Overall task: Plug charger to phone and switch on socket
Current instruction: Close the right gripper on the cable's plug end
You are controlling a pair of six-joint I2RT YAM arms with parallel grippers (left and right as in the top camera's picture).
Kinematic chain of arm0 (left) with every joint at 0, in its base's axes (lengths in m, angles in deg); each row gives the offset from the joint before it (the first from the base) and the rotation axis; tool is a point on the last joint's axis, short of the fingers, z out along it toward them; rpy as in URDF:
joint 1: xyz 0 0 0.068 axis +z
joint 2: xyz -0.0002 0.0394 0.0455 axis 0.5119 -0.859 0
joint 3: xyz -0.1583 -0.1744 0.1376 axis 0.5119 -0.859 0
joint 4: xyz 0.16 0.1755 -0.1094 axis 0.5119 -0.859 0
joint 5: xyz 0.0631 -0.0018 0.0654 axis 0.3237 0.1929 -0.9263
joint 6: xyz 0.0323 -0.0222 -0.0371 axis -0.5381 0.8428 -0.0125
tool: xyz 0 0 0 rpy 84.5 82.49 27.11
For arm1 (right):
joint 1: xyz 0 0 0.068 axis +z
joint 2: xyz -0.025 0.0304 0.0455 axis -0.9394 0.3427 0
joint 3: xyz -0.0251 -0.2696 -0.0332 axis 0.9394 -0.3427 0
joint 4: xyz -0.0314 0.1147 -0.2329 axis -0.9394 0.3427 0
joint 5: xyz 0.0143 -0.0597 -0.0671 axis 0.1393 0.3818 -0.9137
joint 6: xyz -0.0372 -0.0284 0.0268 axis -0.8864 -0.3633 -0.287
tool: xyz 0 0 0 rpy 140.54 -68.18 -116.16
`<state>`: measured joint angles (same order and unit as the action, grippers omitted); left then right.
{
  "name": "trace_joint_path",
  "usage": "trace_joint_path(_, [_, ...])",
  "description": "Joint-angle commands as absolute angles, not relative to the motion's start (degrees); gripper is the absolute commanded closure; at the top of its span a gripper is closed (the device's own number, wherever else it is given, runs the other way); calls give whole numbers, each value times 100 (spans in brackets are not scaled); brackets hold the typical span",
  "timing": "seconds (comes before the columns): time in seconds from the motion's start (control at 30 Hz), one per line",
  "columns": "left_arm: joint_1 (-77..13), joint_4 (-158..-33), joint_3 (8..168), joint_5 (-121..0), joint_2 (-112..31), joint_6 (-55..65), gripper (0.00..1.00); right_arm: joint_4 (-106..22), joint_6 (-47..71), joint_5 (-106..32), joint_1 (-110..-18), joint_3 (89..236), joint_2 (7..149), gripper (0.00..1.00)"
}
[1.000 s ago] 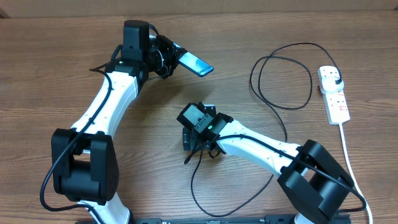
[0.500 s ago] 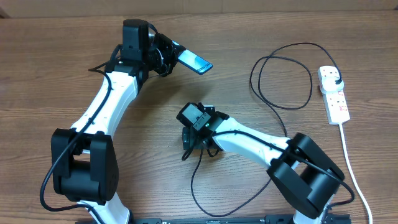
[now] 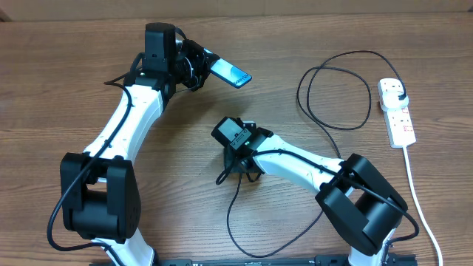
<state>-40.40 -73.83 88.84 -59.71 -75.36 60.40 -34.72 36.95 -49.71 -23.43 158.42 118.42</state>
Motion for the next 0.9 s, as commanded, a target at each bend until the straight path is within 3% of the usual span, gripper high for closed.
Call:
trace_joint_path(0.0, [-4003,-7335,8911,-5954,-7519,6164,96,-3474,3721,-4840,-2422,15901,11997,53])
trace_joint_path(0.23, [-4003,-7333,8911,-5956,-7519,6166,96,-3474,3704,-4820,-2440,15921,12019,76])
trace_joint_path(0.87, [-4003,-7313,8911,-5956,-7519,6166,96,-3544,3572,-4755,-2739,15951,12137,77])
